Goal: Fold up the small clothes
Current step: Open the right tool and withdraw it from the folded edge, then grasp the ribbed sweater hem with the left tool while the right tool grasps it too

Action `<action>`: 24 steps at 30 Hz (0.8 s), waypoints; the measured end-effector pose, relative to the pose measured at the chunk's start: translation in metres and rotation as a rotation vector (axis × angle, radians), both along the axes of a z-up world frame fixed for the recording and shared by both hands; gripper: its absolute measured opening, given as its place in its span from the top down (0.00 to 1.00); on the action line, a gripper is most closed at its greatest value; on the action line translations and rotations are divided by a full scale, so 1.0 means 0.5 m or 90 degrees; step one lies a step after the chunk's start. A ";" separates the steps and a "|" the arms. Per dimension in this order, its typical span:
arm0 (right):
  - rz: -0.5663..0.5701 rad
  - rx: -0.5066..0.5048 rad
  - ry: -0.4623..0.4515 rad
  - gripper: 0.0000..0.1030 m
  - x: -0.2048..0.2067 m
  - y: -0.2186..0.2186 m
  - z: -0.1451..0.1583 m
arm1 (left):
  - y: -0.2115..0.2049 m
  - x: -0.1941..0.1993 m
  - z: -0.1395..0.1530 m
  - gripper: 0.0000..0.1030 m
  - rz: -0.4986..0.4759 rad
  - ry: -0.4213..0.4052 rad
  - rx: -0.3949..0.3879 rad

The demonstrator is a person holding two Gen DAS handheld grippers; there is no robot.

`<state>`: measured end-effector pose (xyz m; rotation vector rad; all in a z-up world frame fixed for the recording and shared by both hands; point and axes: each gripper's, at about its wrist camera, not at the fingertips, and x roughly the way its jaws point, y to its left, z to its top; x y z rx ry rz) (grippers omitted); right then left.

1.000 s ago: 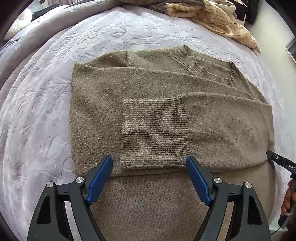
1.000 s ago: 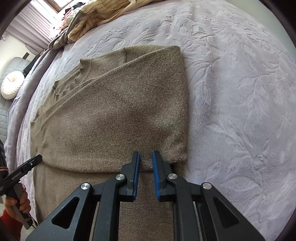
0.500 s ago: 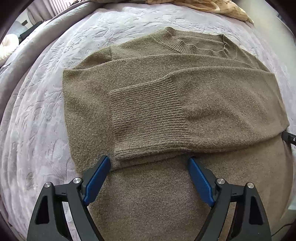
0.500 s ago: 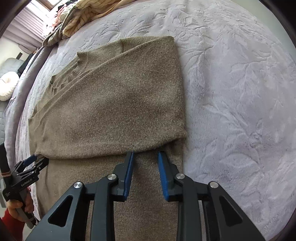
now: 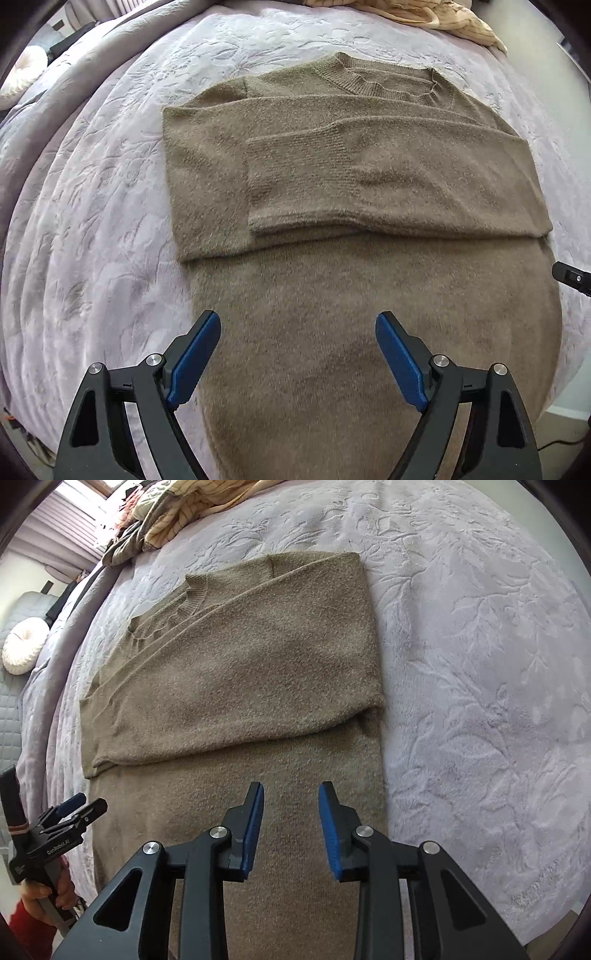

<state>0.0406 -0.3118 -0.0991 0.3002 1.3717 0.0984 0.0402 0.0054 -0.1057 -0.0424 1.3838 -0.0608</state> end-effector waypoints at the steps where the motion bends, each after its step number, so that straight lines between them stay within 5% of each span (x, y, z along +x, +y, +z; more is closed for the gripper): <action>1: 0.005 0.005 0.004 0.65 -0.011 0.004 0.002 | 0.003 -0.016 0.003 0.16 0.004 0.007 0.001; 11: 0.076 0.071 0.100 0.61 -0.163 0.024 -0.005 | 0.008 -0.193 0.013 0.16 0.032 0.093 0.007; 17: 0.115 0.139 0.219 0.59 -0.282 0.007 -0.049 | -0.019 -0.285 -0.024 0.16 0.008 0.172 0.008; 24: 0.142 0.130 0.310 0.57 -0.379 -0.016 -0.131 | -0.065 -0.330 -0.088 0.16 -0.004 0.244 -0.017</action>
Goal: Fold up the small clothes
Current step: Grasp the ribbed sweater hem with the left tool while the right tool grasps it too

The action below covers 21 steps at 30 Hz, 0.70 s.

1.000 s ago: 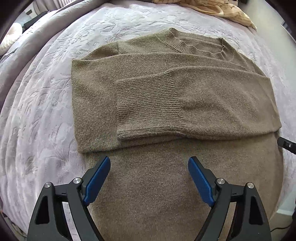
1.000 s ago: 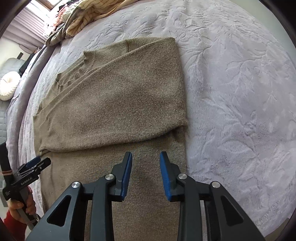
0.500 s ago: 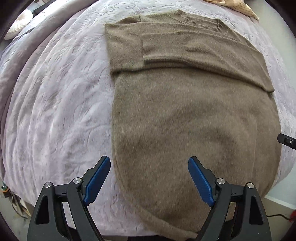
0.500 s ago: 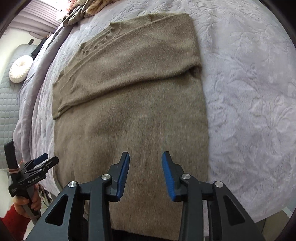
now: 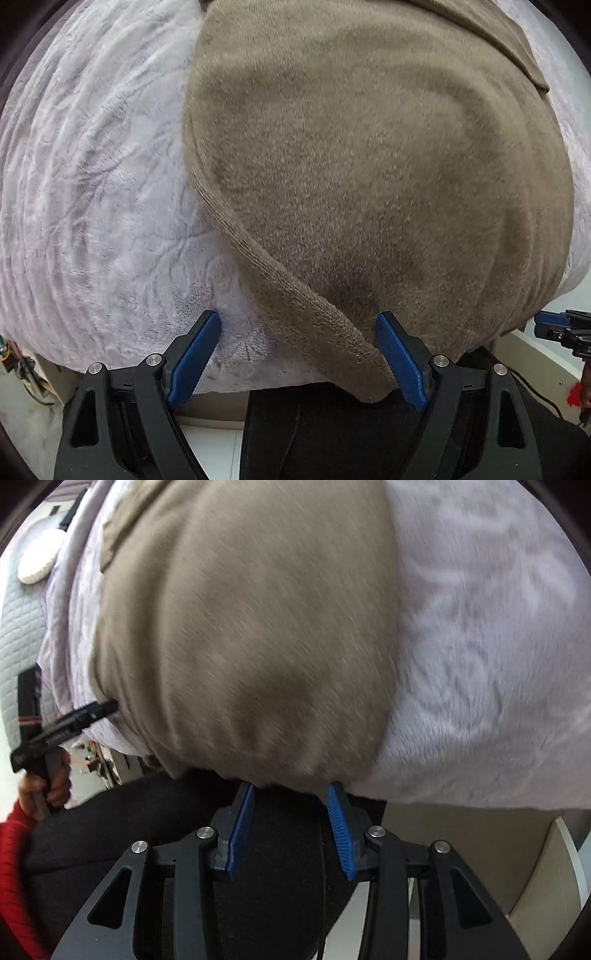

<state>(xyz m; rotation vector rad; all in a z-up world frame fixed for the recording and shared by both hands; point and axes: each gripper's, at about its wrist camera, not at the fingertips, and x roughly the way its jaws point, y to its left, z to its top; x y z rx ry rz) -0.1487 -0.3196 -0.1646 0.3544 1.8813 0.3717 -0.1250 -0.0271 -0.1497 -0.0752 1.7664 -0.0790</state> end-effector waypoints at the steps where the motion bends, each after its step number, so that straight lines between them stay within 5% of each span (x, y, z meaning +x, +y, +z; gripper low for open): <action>1: -0.003 0.005 0.002 0.57 -0.005 -0.002 -0.012 | -0.011 -0.006 -0.007 0.16 -0.007 0.003 0.001; 9: -0.024 0.057 -0.004 0.56 -0.017 -0.005 -0.068 | -0.053 -0.058 -0.031 0.21 -0.041 0.017 -0.021; 10: -0.032 0.066 -0.002 0.58 -0.018 -0.006 -0.065 | -0.058 -0.069 -0.030 0.27 -0.042 0.016 -0.022; 11: -0.040 0.079 -0.001 0.62 -0.017 -0.006 -0.059 | -0.052 -0.093 -0.027 0.41 -0.045 0.015 -0.021; 12: -0.049 0.092 0.002 0.80 -0.016 -0.007 -0.053 | -0.034 -0.109 -0.023 0.57 -0.050 0.014 -0.020; 14: -0.071 0.122 0.004 0.88 -0.018 -0.013 -0.036 | -0.012 -0.105 0.004 0.85 -0.046 0.022 -0.053; 17: -0.105 0.189 -0.001 0.89 0.000 -0.009 -0.004 | 0.007 -0.119 0.018 0.85 -0.018 0.017 -0.107; 21: -0.155 0.268 -0.032 0.89 0.023 -0.013 0.046 | 0.052 -0.130 0.063 0.85 0.067 -0.021 -0.243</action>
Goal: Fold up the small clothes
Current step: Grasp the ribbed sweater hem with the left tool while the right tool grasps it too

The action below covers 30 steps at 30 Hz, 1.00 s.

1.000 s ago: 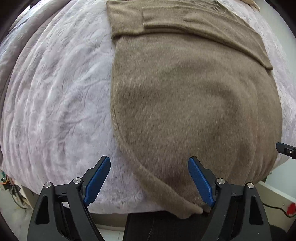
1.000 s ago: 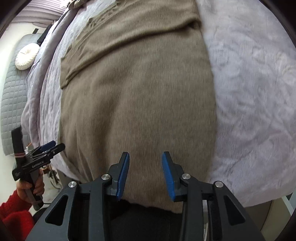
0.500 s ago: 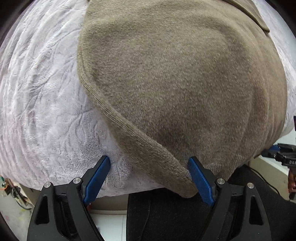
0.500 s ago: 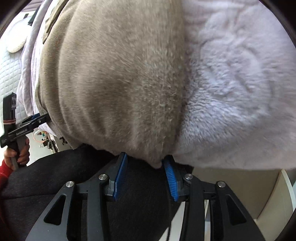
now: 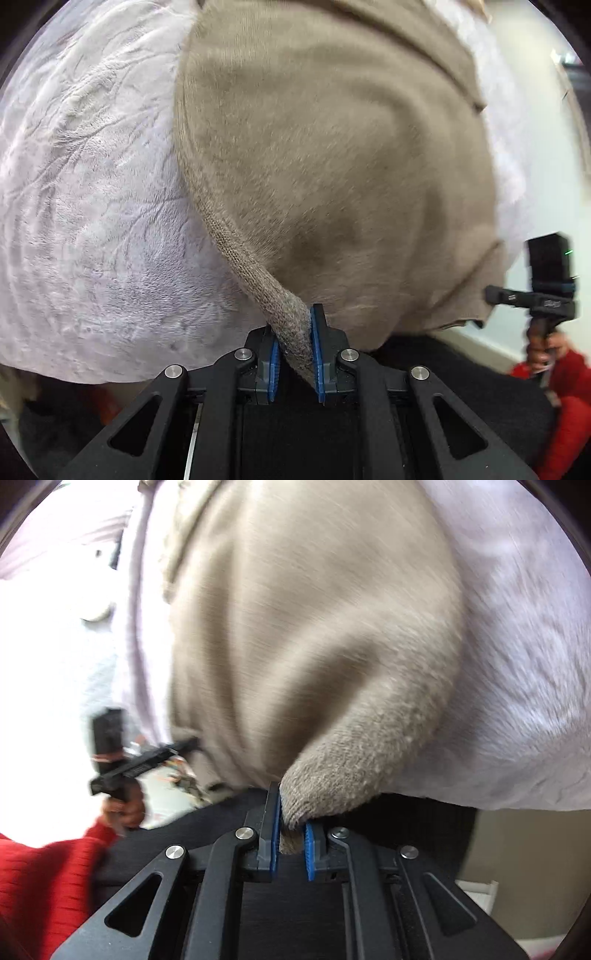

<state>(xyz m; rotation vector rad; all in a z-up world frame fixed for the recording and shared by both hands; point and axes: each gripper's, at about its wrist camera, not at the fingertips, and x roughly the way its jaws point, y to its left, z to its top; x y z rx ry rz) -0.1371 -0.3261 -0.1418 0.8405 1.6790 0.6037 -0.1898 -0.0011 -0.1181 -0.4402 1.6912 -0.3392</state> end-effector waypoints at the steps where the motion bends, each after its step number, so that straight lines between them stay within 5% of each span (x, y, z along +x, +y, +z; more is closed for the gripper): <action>1: -0.016 0.015 -0.009 0.89 0.012 -0.006 0.012 | 0.009 0.000 0.013 0.85 0.015 -0.010 -0.023; 12: -0.189 0.155 -0.097 0.92 0.137 -0.043 0.104 | 0.143 0.107 0.102 0.85 0.185 -0.129 -0.132; 15: -0.208 0.165 -0.120 0.94 0.179 -0.038 0.123 | 0.194 0.203 0.100 0.85 0.172 -0.160 -0.076; 18: -0.177 0.092 -0.132 0.94 0.214 -0.035 0.131 | 0.149 0.212 0.131 0.84 0.046 -0.208 0.107; 20: -0.134 0.029 -0.127 0.94 0.225 -0.047 0.130 | 0.140 0.188 0.145 0.81 -0.070 -0.242 0.186; 22: -0.092 -0.033 -0.115 0.90 0.214 -0.028 0.114 | 0.124 0.157 0.155 0.46 -0.163 -0.267 0.225; 23: -0.072 -0.056 -0.106 0.90 0.212 -0.022 0.109 | 0.111 0.139 0.159 0.26 -0.200 -0.287 0.235; 25: -0.024 -0.122 -0.103 0.88 0.211 -0.005 0.107 | 0.082 0.113 0.150 0.25 -0.281 -0.303 0.230; 26: 0.020 -0.174 -0.120 0.79 0.207 0.012 0.112 | 0.069 0.116 0.132 0.25 -0.299 -0.279 0.216; 28: 0.110 -0.250 -0.169 0.56 0.176 0.043 0.119 | 0.083 0.105 0.104 0.25 -0.272 -0.200 0.158; 30: 0.213 -0.318 -0.245 0.50 0.155 0.092 0.140 | 0.118 0.099 0.064 0.25 -0.205 -0.104 0.088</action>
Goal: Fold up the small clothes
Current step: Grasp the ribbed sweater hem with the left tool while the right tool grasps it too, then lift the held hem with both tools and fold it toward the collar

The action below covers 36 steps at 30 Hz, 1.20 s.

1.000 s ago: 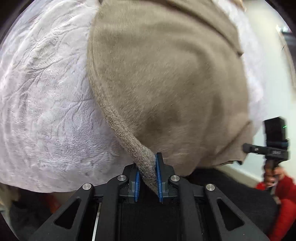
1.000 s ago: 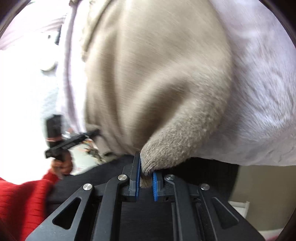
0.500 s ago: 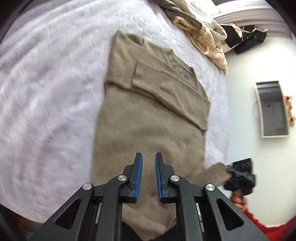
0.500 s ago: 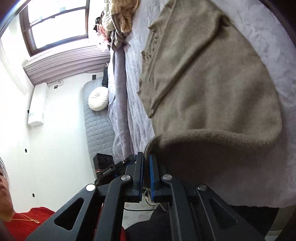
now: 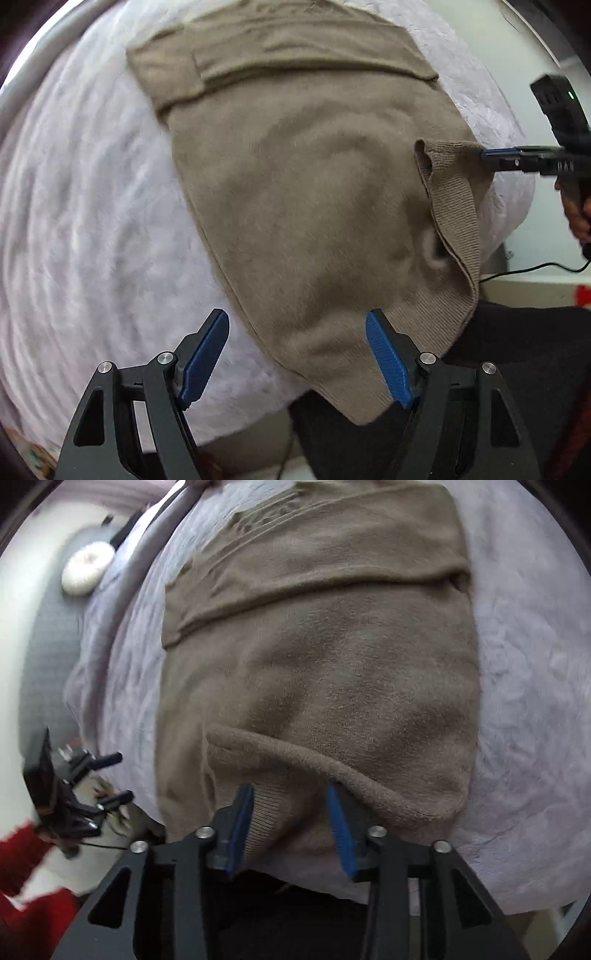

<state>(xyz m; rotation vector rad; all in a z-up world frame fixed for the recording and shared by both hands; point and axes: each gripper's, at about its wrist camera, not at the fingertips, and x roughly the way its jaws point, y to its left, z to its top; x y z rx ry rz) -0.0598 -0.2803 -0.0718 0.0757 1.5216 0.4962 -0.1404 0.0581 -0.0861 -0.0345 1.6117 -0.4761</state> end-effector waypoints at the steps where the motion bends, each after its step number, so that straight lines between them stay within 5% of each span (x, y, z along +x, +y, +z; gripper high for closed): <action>1: 0.045 -0.024 -0.029 0.50 -0.004 0.024 0.012 | 0.018 -0.007 -0.016 0.25 0.033 0.040 -0.023; 6: 0.205 -0.092 -0.124 0.50 0.008 0.115 0.029 | 0.091 -0.047 -0.096 0.25 0.149 0.188 -0.120; 12: 0.336 -0.097 -0.019 0.46 0.066 0.193 -0.047 | 0.084 -0.076 -0.154 0.25 0.141 0.262 -0.195; 13: 0.348 -0.095 0.008 0.50 0.060 0.182 -0.054 | 0.079 -0.080 -0.160 0.25 0.135 0.269 -0.200; 14: 0.352 -0.093 0.023 0.73 0.059 0.180 -0.060 | 0.072 -0.087 -0.160 0.29 0.128 0.271 -0.198; 15: 0.350 -0.096 0.026 0.89 0.059 0.183 -0.061 | 0.066 -0.092 -0.161 0.51 0.118 0.271 -0.200; 17: 0.343 -0.110 0.001 0.94 0.048 0.174 -0.040 | 0.063 -0.098 -0.161 0.90 0.118 0.278 -0.215; 23: 0.196 -0.137 -0.109 0.94 0.064 0.104 0.077 | 0.116 -0.058 -0.057 0.90 0.206 0.188 -0.315; 28: 0.081 -0.166 -0.222 0.94 0.120 0.067 0.164 | 0.184 0.064 0.056 0.90 0.286 0.048 -0.366; 36: -0.039 -0.194 -0.367 0.94 0.257 0.033 0.241 | 0.211 0.296 0.140 0.90 0.271 -0.114 -0.353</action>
